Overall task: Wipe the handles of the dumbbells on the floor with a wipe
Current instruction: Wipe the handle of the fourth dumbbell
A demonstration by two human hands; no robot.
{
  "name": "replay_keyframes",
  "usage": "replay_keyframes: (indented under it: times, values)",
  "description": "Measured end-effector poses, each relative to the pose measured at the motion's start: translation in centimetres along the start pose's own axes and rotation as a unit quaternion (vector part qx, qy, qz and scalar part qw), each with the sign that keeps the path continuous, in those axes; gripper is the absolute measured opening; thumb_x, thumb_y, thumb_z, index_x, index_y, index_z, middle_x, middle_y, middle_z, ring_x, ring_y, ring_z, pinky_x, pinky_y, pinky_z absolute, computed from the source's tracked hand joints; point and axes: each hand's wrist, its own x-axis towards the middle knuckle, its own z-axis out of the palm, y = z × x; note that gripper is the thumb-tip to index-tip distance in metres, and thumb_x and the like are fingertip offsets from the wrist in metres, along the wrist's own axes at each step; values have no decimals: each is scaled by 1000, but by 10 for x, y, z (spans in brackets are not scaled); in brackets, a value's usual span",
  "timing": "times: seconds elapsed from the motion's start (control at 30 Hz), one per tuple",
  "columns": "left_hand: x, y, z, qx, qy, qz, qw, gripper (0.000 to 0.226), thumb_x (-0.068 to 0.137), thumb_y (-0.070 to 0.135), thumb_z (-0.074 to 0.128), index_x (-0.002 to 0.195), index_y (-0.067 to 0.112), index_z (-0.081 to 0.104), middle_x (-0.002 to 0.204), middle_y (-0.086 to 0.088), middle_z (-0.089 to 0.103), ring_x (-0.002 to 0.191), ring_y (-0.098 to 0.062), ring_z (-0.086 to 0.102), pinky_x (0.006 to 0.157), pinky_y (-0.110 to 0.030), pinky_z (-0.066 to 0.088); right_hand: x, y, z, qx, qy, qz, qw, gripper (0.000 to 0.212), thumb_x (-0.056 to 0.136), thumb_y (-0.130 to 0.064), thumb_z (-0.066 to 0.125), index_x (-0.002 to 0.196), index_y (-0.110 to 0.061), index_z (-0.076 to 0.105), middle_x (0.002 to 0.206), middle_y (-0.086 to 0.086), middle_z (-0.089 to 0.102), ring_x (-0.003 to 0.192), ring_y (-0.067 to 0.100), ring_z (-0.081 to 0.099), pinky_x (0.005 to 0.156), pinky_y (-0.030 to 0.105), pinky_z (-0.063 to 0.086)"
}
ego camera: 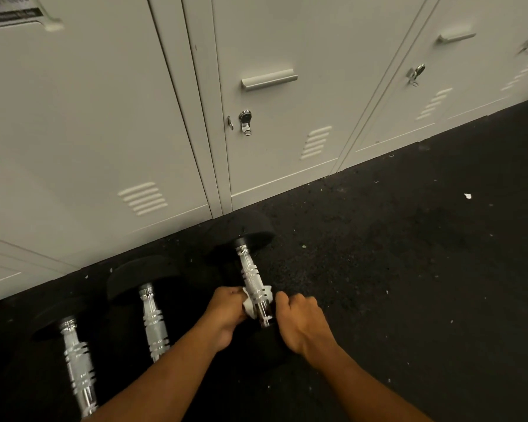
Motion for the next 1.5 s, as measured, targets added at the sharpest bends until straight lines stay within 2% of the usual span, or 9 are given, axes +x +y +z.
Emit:
replay_keyframes:
  times: [0.17,0.37,0.53,0.77,0.93,1.1,1.3,1.37,1.5]
  values:
    - [16,33,-1,-73,44,-7,996,27,95,-3,41,98,-4,67,91,-21,71,90,-34,68,84,-44,55,0,0,0,16,-7,5,1000,45,92,-46,21,65,-20,46,79,7,56,77,21,51,77,43,46]
    - [34,43,-5,-151,88,12,985,20,95,-1,45,97,-2,65,108,-25,67,104,-38,64,92,-46,52,-1,0,1,18,3,14,1000,46,89,-48,23,61,-19,47,79,12,57,77,25,55,80,45,50]
    - [20,29,-6,-79,47,47,995,30,102,5,36,97,7,66,105,-19,69,101,-29,66,91,-40,52,-3,-1,-2,21,8,13,1000,45,92,-46,26,72,-16,54,94,18,64,88,29,59,81,43,47]
    - [-5,-4,-5,95,28,68,993,28,100,12,43,89,13,69,89,-9,73,80,-18,66,77,-33,52,-1,-1,-2,14,4,16,1000,45,92,-47,24,69,-18,50,87,12,59,81,25,55,78,42,46]
    - [-17,-19,-9,166,-22,21,986,29,101,17,44,97,16,72,91,-2,75,90,-18,70,87,-37,54,0,0,0,6,-5,9,1000,46,92,-47,23,72,-18,53,91,12,62,87,27,58,82,44,48]
    - [-10,-1,2,30,-4,-19,999,30,94,-2,43,88,3,72,64,-4,72,57,-14,66,56,-23,51,1,1,1,-15,-1,-2,1000,42,95,-43,21,76,-18,49,90,10,58,91,27,56,85,44,47]
    - [5,37,2,-51,26,-18,998,35,94,-7,33,91,-4,68,70,-9,74,68,-21,70,61,-30,57,-1,-1,-3,-5,3,-4,1000,43,96,-39,24,78,-14,53,98,16,61,97,30,54,88,45,46]
    - [11,49,-1,-60,61,-8,996,32,95,-6,36,84,-1,66,65,-8,71,61,-19,67,56,-29,56,-1,0,-3,-5,-3,-2,1000,45,95,-41,24,71,-14,51,87,13,59,90,28,56,84,45,47]
    - [23,57,-4,-76,99,5,992,27,96,-3,43,79,3,63,86,-17,66,71,-26,63,68,-36,52,4,4,1,-20,-12,-3,1000,46,94,-44,22,68,-18,50,75,3,53,69,12,48,69,36,43]
